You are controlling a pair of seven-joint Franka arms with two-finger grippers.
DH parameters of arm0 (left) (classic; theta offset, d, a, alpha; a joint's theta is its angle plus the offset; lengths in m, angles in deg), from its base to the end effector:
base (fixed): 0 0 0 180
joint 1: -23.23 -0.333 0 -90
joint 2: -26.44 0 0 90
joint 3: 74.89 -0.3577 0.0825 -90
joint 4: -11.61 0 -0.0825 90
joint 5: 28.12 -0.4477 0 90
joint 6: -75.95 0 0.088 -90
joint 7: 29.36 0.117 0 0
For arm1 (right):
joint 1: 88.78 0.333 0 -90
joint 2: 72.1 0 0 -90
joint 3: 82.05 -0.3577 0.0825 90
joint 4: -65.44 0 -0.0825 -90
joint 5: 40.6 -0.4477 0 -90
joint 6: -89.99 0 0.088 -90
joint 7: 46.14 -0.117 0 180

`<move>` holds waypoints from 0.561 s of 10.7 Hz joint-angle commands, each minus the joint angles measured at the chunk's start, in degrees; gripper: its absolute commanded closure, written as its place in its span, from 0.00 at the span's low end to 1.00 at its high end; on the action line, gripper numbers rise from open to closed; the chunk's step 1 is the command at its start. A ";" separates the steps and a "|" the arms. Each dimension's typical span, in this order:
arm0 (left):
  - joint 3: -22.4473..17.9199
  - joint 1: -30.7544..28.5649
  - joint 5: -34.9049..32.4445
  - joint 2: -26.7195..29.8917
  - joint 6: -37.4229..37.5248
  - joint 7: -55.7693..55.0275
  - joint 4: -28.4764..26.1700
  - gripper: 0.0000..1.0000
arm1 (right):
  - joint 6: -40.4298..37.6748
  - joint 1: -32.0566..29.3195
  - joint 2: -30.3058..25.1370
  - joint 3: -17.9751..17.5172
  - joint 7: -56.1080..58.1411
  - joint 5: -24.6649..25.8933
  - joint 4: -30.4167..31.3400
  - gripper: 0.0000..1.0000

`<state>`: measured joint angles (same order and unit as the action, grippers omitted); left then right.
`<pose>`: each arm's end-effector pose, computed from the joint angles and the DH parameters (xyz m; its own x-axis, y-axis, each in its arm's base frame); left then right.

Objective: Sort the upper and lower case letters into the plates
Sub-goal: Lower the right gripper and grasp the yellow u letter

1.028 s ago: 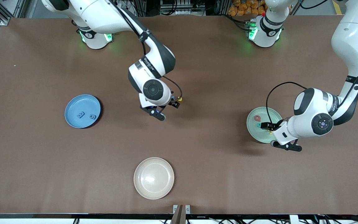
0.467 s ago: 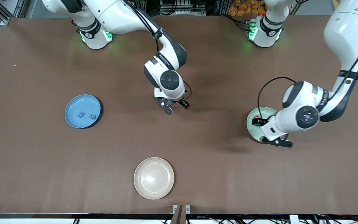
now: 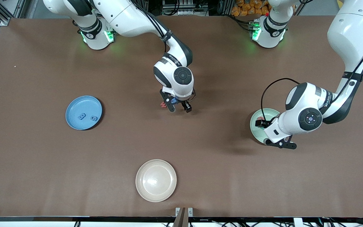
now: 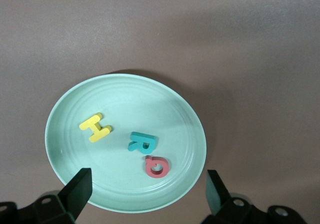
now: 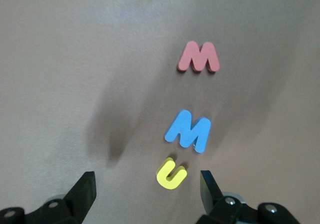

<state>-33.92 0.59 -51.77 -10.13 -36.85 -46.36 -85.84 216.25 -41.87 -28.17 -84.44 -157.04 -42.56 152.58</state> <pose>0.7006 -0.1480 0.2667 0.9674 -0.1621 -0.1945 -0.1642 -0.9864 0.0051 0.5092 0.5872 0.1779 0.4463 -0.8946 -0.0211 -0.8896 -0.4461 0.0982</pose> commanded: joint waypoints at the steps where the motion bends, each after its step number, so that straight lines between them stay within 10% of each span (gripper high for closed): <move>1: 0.34 -0.03 -1.48 0.01 0.57 -0.13 -0.03 0.00 | 1.96 1.60 -0.52 0.72 -3.53 1.35 1.09 0.14; 6: 0.43 0.41 -1.40 0.27 0.57 -1.01 -0.03 0.00 | 2.76 2.32 -0.52 0.63 -3.53 3.11 3.73 0.23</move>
<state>-33.87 0.74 -51.77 -10.13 -36.85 -46.37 -85.89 218.23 -40.45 -28.14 -84.40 -158.97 -40.63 155.41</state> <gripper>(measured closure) 0.000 0.181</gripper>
